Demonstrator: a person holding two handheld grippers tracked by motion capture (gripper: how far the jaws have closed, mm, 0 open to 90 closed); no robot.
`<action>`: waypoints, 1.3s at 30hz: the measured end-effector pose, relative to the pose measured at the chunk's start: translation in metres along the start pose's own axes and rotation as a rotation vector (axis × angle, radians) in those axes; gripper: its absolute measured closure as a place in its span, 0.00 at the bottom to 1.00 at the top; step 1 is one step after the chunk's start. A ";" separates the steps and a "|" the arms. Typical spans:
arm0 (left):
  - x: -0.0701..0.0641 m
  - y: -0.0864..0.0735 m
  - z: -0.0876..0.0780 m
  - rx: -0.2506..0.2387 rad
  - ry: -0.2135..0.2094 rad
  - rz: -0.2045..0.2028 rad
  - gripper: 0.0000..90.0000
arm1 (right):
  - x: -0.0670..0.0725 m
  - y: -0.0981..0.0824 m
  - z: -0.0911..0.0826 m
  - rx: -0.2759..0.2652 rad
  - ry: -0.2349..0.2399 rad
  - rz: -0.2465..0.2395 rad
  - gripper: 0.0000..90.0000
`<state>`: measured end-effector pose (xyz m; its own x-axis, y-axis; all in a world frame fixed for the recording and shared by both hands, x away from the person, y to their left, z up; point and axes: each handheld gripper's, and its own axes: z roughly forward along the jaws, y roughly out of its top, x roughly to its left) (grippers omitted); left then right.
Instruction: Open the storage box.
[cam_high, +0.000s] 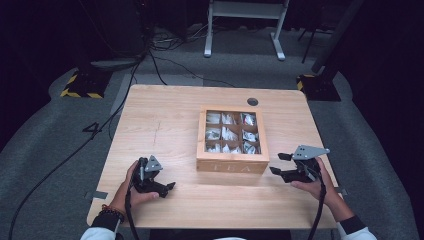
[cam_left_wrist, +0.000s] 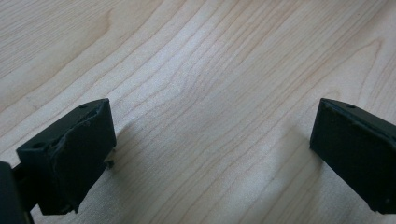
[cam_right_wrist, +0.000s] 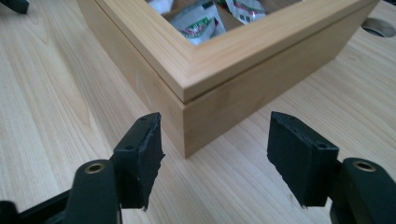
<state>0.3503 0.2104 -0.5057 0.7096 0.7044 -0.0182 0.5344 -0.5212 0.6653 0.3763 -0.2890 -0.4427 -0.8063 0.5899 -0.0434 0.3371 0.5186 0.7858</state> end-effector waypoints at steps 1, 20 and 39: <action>0.000 0.000 0.000 0.000 0.000 0.000 0.01 | 0.000 0.000 0.000 0.000 0.000 0.000 0.40; 0.000 0.000 0.000 0.001 -0.003 0.002 0.01 | 0.011 0.017 0.021 0.021 0.012 -0.018 0.45; 0.000 0.000 0.000 0.001 0.002 -0.002 0.01 | 0.008 0.017 0.025 0.004 0.005 0.038 0.48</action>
<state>0.3500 0.2103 -0.5055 0.7075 0.7064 -0.0181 0.5363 -0.5201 0.6648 0.3882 -0.2601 -0.4453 -0.7954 0.6059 -0.0108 0.3689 0.4983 0.7846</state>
